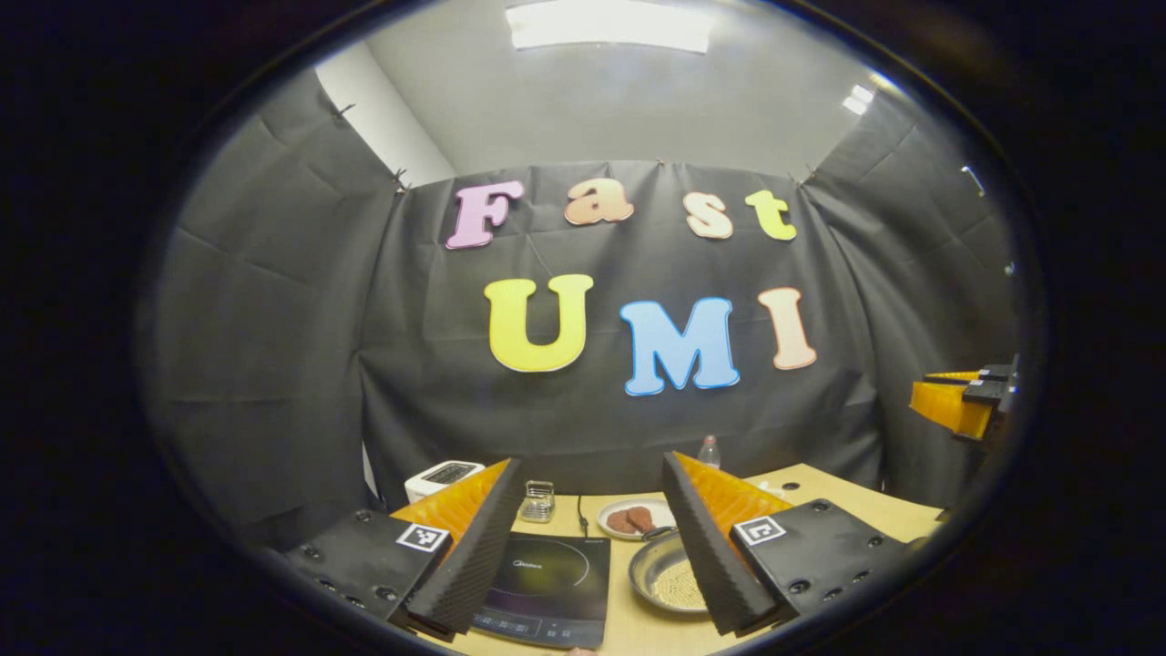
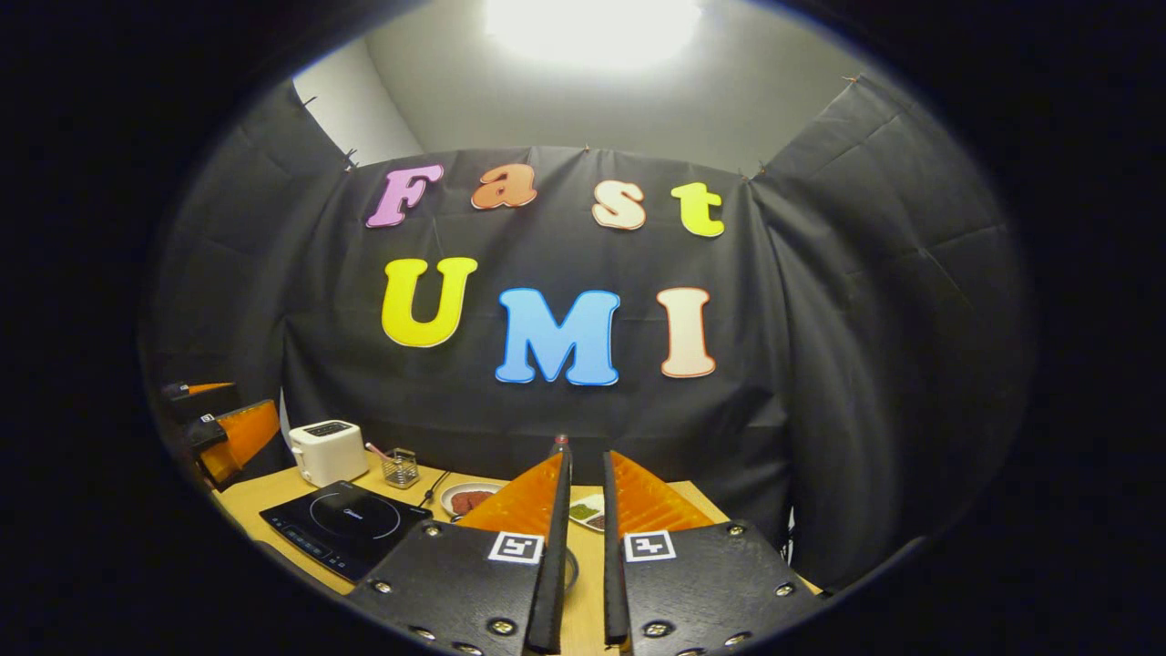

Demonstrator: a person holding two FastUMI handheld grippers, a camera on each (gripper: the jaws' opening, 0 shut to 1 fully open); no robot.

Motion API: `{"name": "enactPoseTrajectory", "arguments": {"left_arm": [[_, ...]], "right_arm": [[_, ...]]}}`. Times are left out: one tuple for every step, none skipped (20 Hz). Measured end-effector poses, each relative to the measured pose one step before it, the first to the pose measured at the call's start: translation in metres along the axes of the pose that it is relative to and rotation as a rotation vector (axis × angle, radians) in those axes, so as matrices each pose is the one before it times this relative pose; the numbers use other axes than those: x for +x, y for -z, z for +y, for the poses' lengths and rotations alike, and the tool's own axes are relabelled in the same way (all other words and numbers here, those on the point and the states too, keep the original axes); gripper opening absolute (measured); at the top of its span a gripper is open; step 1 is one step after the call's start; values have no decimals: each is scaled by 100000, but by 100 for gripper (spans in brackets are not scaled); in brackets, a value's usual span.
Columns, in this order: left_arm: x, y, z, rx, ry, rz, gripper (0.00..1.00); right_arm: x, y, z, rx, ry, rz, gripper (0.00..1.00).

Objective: First push the handle of the pot to place it horizontally, then grasp the pot with both hands and set it on the induction cooktop.

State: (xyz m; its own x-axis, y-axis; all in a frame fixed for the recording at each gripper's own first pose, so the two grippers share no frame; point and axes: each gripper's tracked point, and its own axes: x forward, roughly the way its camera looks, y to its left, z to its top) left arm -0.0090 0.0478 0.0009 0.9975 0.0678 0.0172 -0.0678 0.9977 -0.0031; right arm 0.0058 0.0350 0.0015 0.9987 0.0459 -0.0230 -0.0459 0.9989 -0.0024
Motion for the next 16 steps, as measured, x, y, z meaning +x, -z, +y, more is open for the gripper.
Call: {"name": "enactPoseTrajectory", "arguments": {"left_arm": [[59, 143, 341, -93, -156, -38, 100], [69, -96, 449, 300, -428, -268, 100], [1, -89, 390, 236, -335, -426, 100], [76, -69, 367, 164, -20, -291, 99], [86, 62, 445, 364, -172, -352, 99], [194, -132, 617, 364, -496, -353, 98], [120, 63, 636, 131, -257, -334, 100], [56, -32, 572, 262, -233, -547, 100], [120, 135, 689, 934, -539, -794, 98], [125, 214, 598, 889, -356, -157, 98], [62, 514, 460, 203, 62, 549, 100], [62, 283, 452, -621, 329, 81, 98], [-94, 37, 466, -718, 148, -425, 100], [114, 269, 596, -135, -532, 411, 98], [71, 547, 823, 58, -1103, 723, 98], [25, 141, 623, -307, -1084, 347, 98]], "right_arm": [[479, 102, -82, 485, -1123, -1515, 1], [180, 241, 1181, 847, -3525, 1095, 2], [-169, 682, 1152, 940, -2741, 1481, 5], [97, 425, 911, 214, -2546, 1884, 5], [305, 645, 689, -215, -2630, 2459, 5], [256, 775, 874, -472, -2139, 2743, 5], [296, 689, 672, -593, -1513, 2278, 5], [188, 462, 456, -314, -369, 1304, 5], [337, 527, 573, -133, -682, 1295, 4], [328, 633, 539, -438, -384, 1752, 4], [370, 873, 600, -693, -655, 2128, 4], [361, 619, 669, -767, -1317, 1960, 4], [407, 595, 768, -788, -1610, 1888, 4], [393, 645, 776, -650, -2213, 2612, 4], [273, 925, 848, -667, -2400, 2807, 4], [325, 730, 628, -1251, -2080, 2692, 4]]}}
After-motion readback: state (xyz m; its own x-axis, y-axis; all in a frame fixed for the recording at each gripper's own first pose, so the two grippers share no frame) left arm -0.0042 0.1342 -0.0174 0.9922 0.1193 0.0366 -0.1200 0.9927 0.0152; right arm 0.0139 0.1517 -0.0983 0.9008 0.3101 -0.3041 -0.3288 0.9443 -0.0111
